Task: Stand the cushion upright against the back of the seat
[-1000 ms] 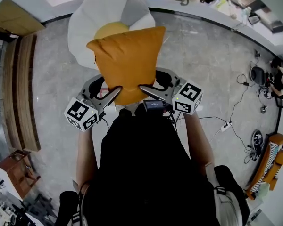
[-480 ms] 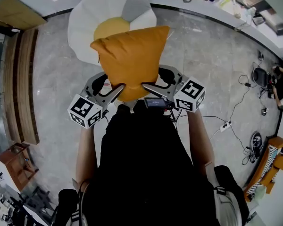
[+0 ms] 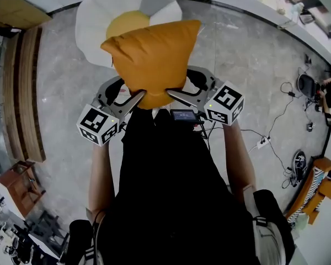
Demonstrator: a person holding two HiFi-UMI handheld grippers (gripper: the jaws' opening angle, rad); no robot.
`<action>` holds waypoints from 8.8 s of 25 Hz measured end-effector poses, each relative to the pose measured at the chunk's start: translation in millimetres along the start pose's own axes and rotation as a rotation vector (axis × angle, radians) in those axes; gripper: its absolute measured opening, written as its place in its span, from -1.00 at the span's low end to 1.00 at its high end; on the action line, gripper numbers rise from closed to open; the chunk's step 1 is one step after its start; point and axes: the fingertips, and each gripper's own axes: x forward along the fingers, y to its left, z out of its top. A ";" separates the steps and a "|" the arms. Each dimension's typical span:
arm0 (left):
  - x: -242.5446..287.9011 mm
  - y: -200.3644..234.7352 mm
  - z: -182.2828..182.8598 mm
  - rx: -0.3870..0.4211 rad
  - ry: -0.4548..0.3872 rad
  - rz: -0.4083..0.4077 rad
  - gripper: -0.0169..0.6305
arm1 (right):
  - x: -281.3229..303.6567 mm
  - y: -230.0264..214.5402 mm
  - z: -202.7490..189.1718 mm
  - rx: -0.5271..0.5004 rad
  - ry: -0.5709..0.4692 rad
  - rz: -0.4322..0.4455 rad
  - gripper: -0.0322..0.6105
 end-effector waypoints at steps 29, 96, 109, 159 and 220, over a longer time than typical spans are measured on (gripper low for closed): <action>95.7 216.5 75.5 0.052 0.042 -0.061 -0.09 | 123.8 -186.9 88.2 -0.008 0.153 -0.153 0.08; 390.0 514.8 -116.8 -0.209 0.400 0.380 -0.09 | 329.2 -592.8 -99.6 -0.082 0.556 0.255 0.06; 405.9 571.9 -209.2 -0.201 0.498 0.536 -0.11 | 397.2 -630.6 -175.4 -0.212 0.504 0.205 0.06; 405.3 653.8 -238.2 -0.206 0.424 0.709 -0.40 | 524.4 -731.1 -204.3 -0.012 0.584 -0.049 0.14; 66.2 218.5 50.3 -0.230 -0.194 0.540 -0.91 | 154.5 -220.7 107.9 -0.237 0.209 0.095 -0.85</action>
